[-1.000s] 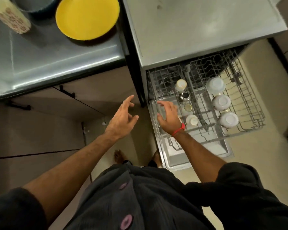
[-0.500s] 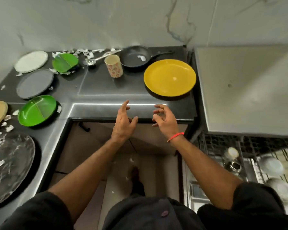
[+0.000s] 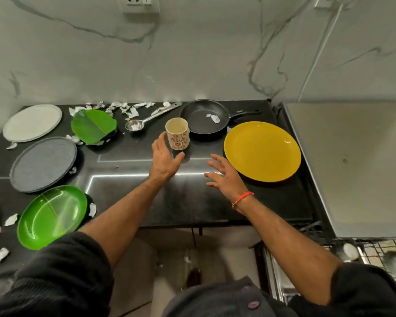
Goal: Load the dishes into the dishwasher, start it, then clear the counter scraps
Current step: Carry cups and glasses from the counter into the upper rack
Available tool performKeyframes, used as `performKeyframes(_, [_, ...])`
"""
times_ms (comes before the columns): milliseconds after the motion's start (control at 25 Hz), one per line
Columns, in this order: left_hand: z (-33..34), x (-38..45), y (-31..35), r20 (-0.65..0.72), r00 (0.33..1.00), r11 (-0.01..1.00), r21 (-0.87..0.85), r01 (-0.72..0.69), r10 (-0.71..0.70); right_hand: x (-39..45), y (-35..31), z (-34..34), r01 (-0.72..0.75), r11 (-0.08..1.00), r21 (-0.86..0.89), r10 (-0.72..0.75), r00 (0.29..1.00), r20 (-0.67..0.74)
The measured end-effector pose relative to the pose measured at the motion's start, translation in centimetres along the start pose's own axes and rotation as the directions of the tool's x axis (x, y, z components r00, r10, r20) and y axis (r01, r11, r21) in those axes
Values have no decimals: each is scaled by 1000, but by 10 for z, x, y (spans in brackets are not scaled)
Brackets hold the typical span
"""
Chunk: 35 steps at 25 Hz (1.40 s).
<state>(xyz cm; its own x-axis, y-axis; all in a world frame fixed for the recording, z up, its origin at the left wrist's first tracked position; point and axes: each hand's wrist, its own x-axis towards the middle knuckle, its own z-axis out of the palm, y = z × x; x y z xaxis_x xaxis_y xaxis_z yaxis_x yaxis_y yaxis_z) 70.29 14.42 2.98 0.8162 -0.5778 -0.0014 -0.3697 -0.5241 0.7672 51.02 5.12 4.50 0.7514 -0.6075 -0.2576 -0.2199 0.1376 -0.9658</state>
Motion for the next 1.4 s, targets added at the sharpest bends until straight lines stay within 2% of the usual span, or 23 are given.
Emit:
performKeyframes(160, [2,57,4,-7,999,998,-41,-37,36,17,-10,0,-17,996,-93,19,1000,16])
performKeyframes(360, [13,91,5,88,996,996,-84,4,3,27,-10,-8,-46,993,-105,46,999,-3])
performKeyframes(480, [6,74,9,3,1000,997,-73,11,-11,22,-2,-15,-43,994,-99,42,999,-6])
performKeyframes(560, [2,48,15,-43,997,980,-193,53,-62,11,5,-23,0,994,-109,0,1000,-1])
performKeyframes(600, [2,31,22,-4,995,940,-328,91,-97,3,7,-27,36,992,-123,-36,999,0])
performKeyframes(680, [10,-14,42,229,961,793,-552,260,-155,-16,6,-32,106,985,-132,-106,994,7])
performKeyframes(720, [17,-38,54,365,918,738,-575,354,-156,-27,3,-34,146,980,-134,-147,989,1])
performKeyframes(800, [34,-89,83,590,793,703,-500,506,-151,-54,0,-46,229,951,-207,-253,963,-95])
performKeyframes(880, [54,-130,102,750,638,684,-375,626,-173,-87,0,-67,253,915,-315,-331,916,-224])
performKeyframes(960, [74,-163,119,854,492,644,-282,711,-169,-129,5,-96,225,878,-423,-353,901,-253])
performKeyframes(1040, [93,-193,136,907,390,638,-207,741,-159,-174,13,-128,215,815,-539,-369,908,-196])
performKeyframes(1120, [117,-224,152,933,305,682,-97,725,-192,-216,23,-164,193,786,-587,-338,930,-147])
performKeyframes(1200, [148,-259,167,961,184,719,22,694,-207,-255,39,-206,150,800,-581,-277,951,-135])
performKeyframes(1280, [185,-291,178,982,35,726,113,678,-185,-290,57,-249,90,829,-552,-222,959,-177])
performKeyframes(1320, [202,-305,184,984,-18,726,141,673,-175,-305,66,-268,67,842,-535,-204,958,-201])
performKeyframes(1400, [236,-332,196,985,-52,724,154,672,-162,-334,81,-306,21,885,-466,-163,950,-267])
